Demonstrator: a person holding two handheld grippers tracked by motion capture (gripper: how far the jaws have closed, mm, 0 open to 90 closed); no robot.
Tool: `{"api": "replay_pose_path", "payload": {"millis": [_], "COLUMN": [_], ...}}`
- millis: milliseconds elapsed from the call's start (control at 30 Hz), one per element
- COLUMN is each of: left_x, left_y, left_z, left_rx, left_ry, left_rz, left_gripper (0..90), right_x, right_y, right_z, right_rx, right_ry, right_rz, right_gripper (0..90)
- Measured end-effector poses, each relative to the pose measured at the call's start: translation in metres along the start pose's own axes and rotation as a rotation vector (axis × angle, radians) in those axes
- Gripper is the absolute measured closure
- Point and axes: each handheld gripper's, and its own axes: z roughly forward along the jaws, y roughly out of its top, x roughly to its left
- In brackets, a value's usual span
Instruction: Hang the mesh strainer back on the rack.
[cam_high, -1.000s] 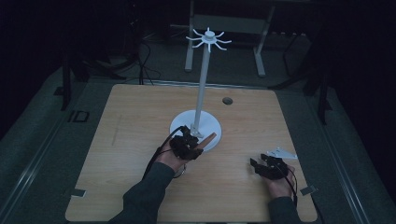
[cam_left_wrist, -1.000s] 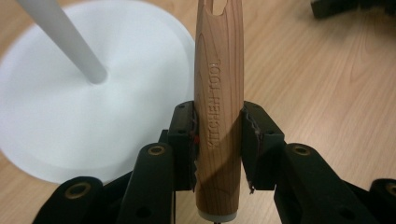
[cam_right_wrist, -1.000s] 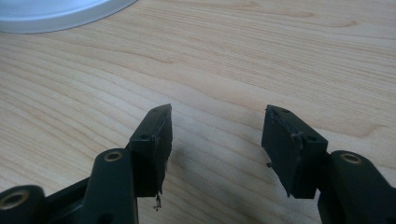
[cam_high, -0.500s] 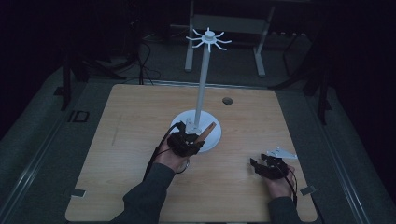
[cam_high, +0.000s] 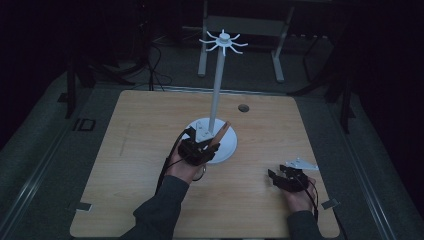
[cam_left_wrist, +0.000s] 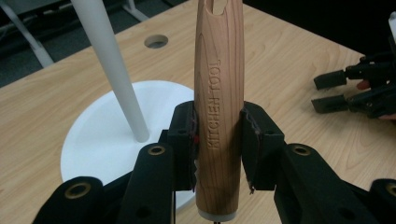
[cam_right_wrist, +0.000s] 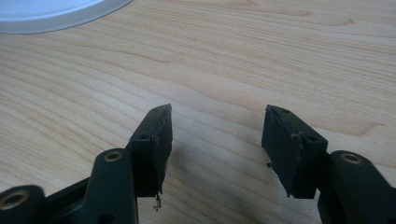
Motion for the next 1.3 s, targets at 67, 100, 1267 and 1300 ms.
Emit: {"api": "replay_pose_path", "payload": {"millis": [67, 100, 1267, 1300], "left_x": [0.0, 0.0, -0.002, -0.002], "left_y": [0.001, 0.002, 0.03, 0.03], "left_z": [-0.001, -0.001, -0.026, -0.026], "left_rx": [-0.006, -0.012, -0.162, -0.166], "left_ry": [0.004, 0.004, 0.124, 0.125], "left_rz": [-0.001, -0.003, -0.042, -0.045], "left_gripper": [68.2, 68.2, 68.1, 68.1], "right_x": [0.0, 0.0, -0.001, -0.001], "right_y": [0.0, 0.0, 0.0, 0.0], "right_z": [0.0, 0.0, 0.0, 0.0], "right_rx": [0.001, 0.001, 0.0, 0.0], "right_ry": [0.0, 0.0, -0.007, -0.007], "right_rz": [-0.002, -0.002, 0.008, 0.008], "right_gripper": [42.6, 42.5, 42.1, 42.1]}}
